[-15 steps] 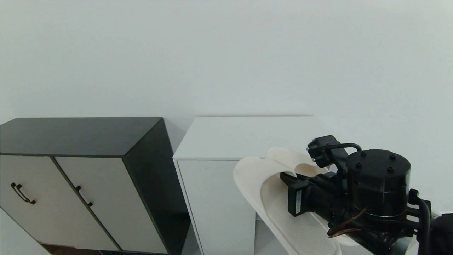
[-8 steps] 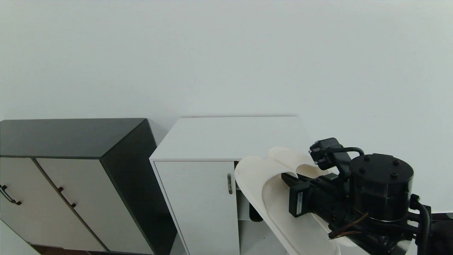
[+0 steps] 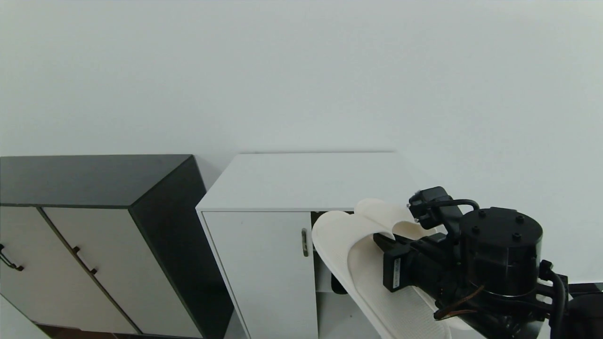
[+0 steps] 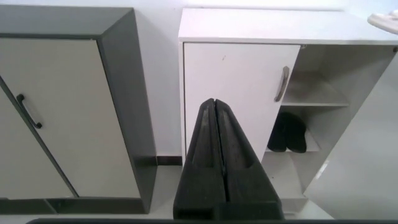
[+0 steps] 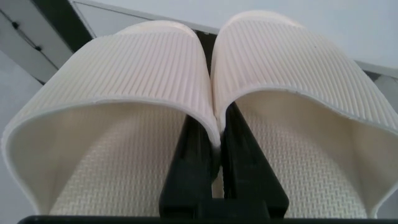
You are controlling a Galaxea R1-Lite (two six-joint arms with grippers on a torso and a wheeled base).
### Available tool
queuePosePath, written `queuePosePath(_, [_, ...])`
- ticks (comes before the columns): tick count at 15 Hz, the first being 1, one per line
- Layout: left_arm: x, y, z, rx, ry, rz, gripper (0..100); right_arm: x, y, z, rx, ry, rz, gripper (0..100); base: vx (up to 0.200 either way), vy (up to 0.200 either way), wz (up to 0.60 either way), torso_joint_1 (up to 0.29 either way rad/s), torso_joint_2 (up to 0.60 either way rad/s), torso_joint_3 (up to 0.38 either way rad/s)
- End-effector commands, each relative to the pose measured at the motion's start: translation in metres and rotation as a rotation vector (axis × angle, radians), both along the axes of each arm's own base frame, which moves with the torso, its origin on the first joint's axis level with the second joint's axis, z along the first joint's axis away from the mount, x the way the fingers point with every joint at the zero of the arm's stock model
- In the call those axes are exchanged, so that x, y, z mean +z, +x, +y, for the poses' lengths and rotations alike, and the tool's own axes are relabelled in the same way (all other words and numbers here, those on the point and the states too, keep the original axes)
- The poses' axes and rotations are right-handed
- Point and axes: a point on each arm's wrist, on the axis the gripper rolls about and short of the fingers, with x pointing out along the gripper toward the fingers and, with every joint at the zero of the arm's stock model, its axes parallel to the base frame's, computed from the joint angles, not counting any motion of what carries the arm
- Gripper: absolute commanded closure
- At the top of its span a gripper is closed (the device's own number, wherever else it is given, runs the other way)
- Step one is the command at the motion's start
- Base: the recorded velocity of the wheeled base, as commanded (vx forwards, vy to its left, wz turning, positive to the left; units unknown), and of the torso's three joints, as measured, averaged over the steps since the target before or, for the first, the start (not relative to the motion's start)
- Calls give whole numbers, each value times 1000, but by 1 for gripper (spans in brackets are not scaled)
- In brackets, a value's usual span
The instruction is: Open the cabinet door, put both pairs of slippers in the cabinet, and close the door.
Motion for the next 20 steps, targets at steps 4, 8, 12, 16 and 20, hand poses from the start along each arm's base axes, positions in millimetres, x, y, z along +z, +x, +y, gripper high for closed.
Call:
queuePosePath(4, [0, 0, 0, 0, 0, 1, 100, -3, -1, 0, 5, -17, 1, 100, 0, 0, 0, -247, 502, 250])
queuePosePath(8, [0, 0, 0, 0, 0, 1, 100, -4, -1, 0, 7, -28, -2, 100, 0, 0, 0, -271, 549, 276])
queuePosePath(12, [0, 0, 0, 0, 0, 0, 100, -6, 0, 0, 7, -37, 3, 100, 0, 0, 0, -260, 525, 264])
queuePosePath(16, [0, 0, 0, 0, 0, 1, 100, -9, 1, 2, 8, -44, 9, 100, 0, 0, 0, -251, 508, 260])
queuePosePath(20, [0, 0, 0, 0, 0, 1, 100, -9, 1, 2, 8, -43, 8, 100, 0, 0, 0, -237, 484, 244])
